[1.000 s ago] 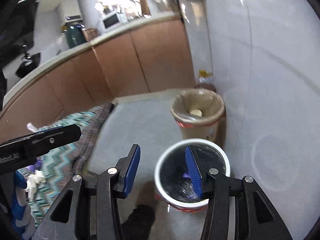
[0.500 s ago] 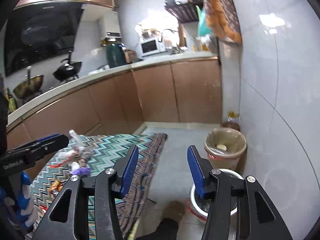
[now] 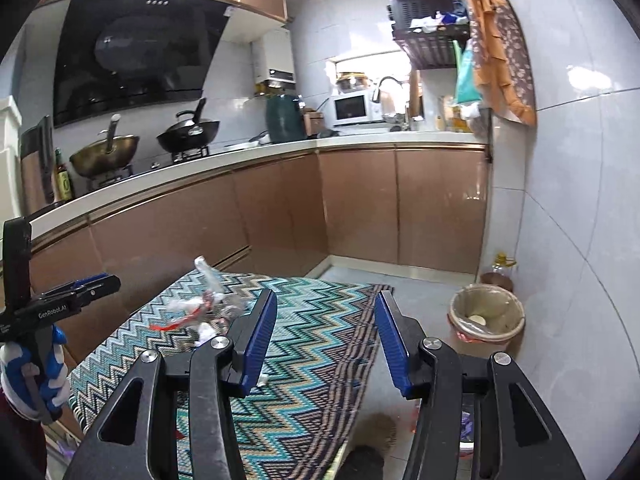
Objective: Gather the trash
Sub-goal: 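Return both tools to the table above the remaining trash, then grasp the red snack wrapper with the left tool while the right tool grasps a white tissue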
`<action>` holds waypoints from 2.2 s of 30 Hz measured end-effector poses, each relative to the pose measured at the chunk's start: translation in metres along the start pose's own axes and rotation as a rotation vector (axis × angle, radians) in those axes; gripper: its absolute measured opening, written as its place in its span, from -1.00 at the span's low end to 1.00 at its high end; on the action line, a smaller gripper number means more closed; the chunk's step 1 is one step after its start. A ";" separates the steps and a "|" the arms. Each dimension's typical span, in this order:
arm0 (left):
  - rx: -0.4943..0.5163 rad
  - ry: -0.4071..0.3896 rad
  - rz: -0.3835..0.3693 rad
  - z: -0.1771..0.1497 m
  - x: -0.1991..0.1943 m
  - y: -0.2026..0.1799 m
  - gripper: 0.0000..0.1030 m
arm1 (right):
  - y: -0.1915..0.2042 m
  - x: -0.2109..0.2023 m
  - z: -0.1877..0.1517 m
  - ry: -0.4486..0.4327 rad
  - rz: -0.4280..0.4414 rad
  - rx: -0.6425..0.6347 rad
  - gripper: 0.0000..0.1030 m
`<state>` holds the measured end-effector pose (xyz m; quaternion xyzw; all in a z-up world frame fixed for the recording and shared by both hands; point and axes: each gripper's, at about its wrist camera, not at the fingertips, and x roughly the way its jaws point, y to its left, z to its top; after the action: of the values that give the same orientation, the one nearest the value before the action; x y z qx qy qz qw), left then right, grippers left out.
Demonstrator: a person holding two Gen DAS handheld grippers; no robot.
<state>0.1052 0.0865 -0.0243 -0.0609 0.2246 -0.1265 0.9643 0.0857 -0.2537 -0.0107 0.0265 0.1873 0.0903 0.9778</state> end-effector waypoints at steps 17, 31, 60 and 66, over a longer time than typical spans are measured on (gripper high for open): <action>0.020 0.227 -0.203 -0.116 -0.002 0.029 0.12 | 0.047 0.061 -0.046 0.193 0.172 -0.001 -0.02; 0.146 0.333 -0.230 -0.161 0.027 0.004 0.12 | 0.093 0.115 -0.088 0.381 0.256 -0.032 -0.02; 0.087 0.343 -0.237 -0.164 0.031 0.017 -0.61 | 0.130 0.213 -0.144 0.621 0.340 -0.029 -0.63; 0.061 0.317 -0.227 -0.156 0.020 0.020 -0.62 | 0.133 0.200 -0.141 0.594 0.372 -0.048 -0.90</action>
<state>0.0570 0.0904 -0.1751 -0.0360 0.3612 -0.2491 0.8979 0.1936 -0.0828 -0.2022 0.0097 0.4535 0.2753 0.8477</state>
